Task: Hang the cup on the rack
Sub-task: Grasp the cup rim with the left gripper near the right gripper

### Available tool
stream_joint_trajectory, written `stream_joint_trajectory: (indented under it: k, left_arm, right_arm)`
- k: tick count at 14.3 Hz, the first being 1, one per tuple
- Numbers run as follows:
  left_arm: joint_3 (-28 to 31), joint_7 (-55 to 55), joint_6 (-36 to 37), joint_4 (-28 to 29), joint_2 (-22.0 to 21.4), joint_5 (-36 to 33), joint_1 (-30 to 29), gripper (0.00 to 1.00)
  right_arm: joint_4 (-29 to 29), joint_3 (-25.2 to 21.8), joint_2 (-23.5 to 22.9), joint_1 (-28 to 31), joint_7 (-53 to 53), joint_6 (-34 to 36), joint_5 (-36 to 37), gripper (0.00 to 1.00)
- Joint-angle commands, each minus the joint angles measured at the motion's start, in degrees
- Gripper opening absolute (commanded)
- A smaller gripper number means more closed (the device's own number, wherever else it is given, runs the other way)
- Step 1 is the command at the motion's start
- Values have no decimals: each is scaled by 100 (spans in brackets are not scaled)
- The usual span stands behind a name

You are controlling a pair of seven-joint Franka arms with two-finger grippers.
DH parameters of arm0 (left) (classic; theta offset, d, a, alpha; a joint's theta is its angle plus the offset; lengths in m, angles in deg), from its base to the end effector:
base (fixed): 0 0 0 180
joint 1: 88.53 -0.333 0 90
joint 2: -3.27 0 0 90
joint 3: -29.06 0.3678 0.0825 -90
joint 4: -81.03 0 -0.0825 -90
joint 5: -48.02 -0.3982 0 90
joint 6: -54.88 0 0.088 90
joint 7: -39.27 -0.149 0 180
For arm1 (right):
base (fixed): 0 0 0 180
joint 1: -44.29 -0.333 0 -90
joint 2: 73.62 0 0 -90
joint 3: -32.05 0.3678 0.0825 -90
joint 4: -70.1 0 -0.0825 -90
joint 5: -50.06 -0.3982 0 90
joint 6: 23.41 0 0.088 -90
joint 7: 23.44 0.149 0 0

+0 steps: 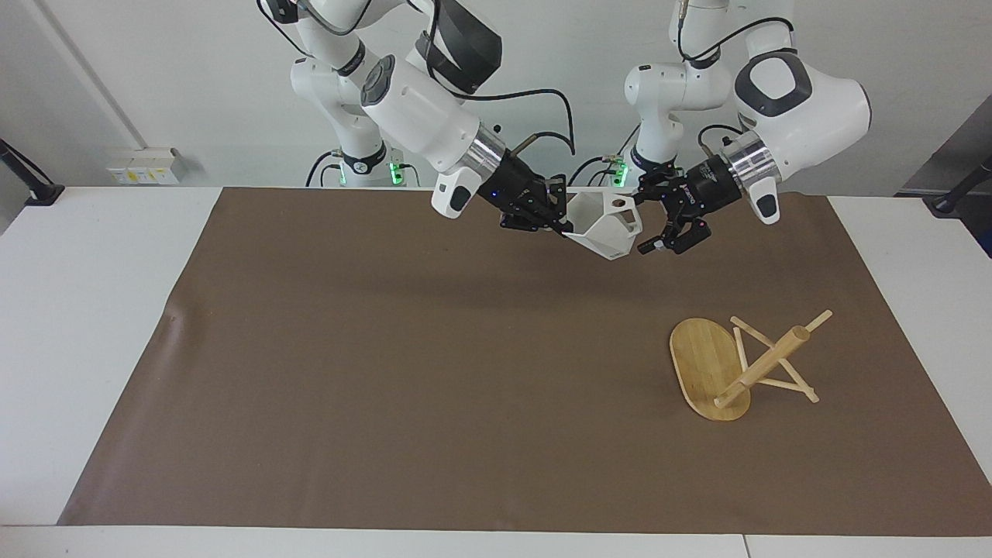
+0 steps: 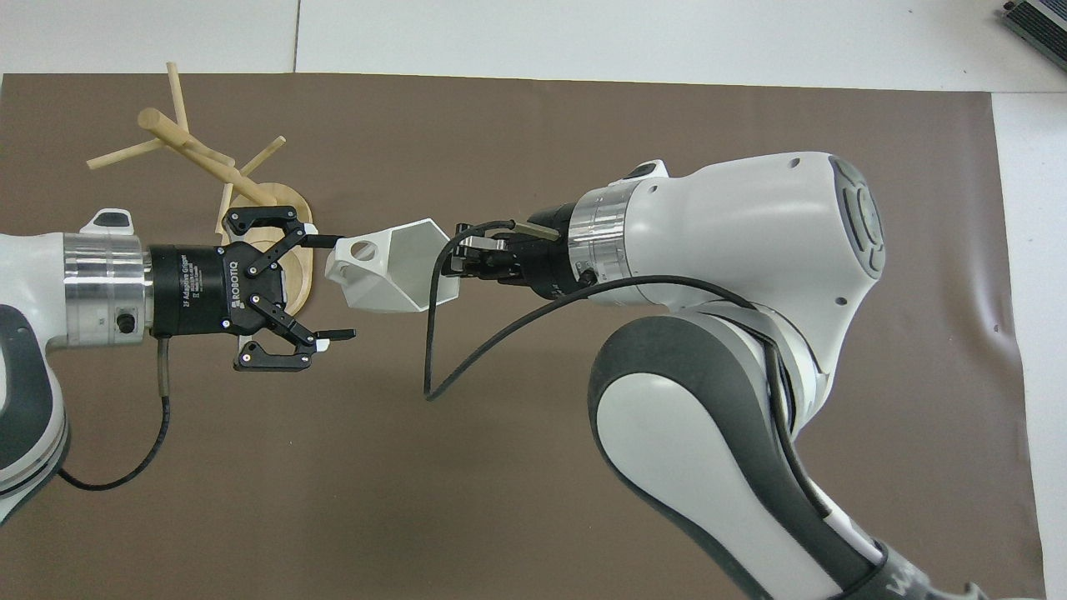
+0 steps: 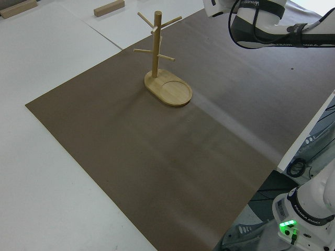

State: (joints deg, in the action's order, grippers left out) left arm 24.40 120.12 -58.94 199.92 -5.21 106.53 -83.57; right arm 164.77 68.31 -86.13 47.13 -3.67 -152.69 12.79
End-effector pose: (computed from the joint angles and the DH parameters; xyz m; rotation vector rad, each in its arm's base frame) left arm 0.5207 -0.1775 0.5477 1.5758 1.7205 -0.7795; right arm 0.5832 0.3817 0.5737 -2.3302 0.1380 -0.0490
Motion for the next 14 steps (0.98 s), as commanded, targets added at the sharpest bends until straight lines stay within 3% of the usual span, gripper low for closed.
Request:
stream_joint_trajectory:
  k: [1,14]
  left_arm:
    - [35,80,-202,222,-146,91,180,100]
    - [35,132,-756,407,-163,91,559,100]
  right_arm:
    - [52,84,3,59,62,-124,-105,0]
    - [52,84,3,59,62,-124,-114,0]
